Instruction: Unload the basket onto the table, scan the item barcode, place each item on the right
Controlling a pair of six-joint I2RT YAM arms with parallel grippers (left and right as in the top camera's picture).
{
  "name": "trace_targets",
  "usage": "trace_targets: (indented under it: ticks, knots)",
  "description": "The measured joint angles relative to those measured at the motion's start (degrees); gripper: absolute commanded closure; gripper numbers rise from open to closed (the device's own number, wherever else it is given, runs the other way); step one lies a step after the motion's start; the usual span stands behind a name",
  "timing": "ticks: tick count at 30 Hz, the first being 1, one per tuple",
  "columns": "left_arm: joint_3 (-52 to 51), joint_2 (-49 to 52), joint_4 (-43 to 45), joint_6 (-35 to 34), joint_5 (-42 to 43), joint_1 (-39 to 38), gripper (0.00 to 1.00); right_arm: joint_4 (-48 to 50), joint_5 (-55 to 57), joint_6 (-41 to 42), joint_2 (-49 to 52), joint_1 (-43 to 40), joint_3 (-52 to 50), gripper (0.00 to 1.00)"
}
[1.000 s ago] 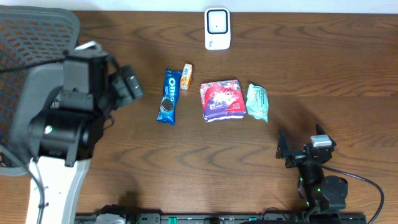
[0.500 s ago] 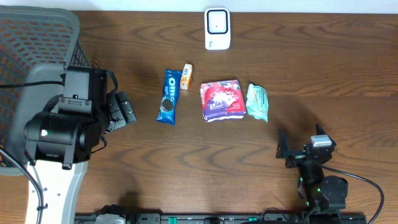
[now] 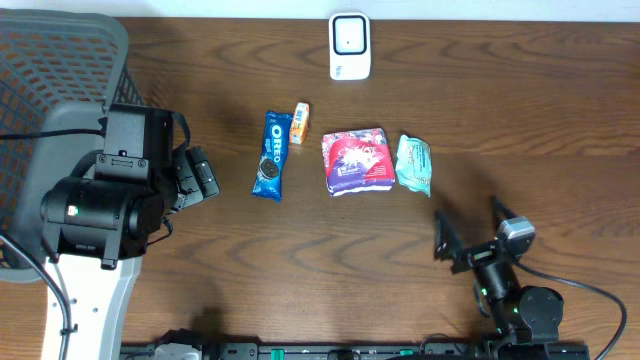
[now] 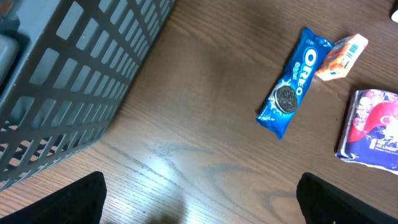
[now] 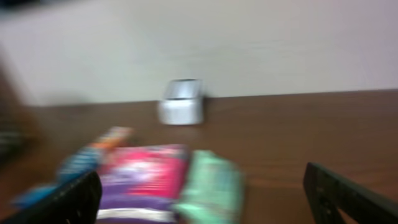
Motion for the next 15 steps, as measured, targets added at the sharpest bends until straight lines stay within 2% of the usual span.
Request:
trace_targets:
  ticks: [5, 7, 12, 15]
  knots:
    - [0.02, 0.00, -0.02, 0.00, 0.00, 0.00, 0.02, 3.37, -15.21, 18.51, 0.02, 0.00, -0.02, 0.01]
    - [0.00, 0.00, -0.04, 0.00, 0.00, 0.00, 0.02, 7.32, -17.49, 23.19, 0.22, 0.00, -0.04, 0.01]
    - [0.00, 0.00, 0.00, 0.00, -0.02, 0.00, 0.02, 23.93, -20.13, 28.83, 0.17, 0.00, 0.00, 0.01]
    - [0.00, 0.00, -0.02, 0.00, -0.02, 0.00, 0.02, 27.65, -19.87, 30.12, 0.13, 0.00, 0.61, 0.01]
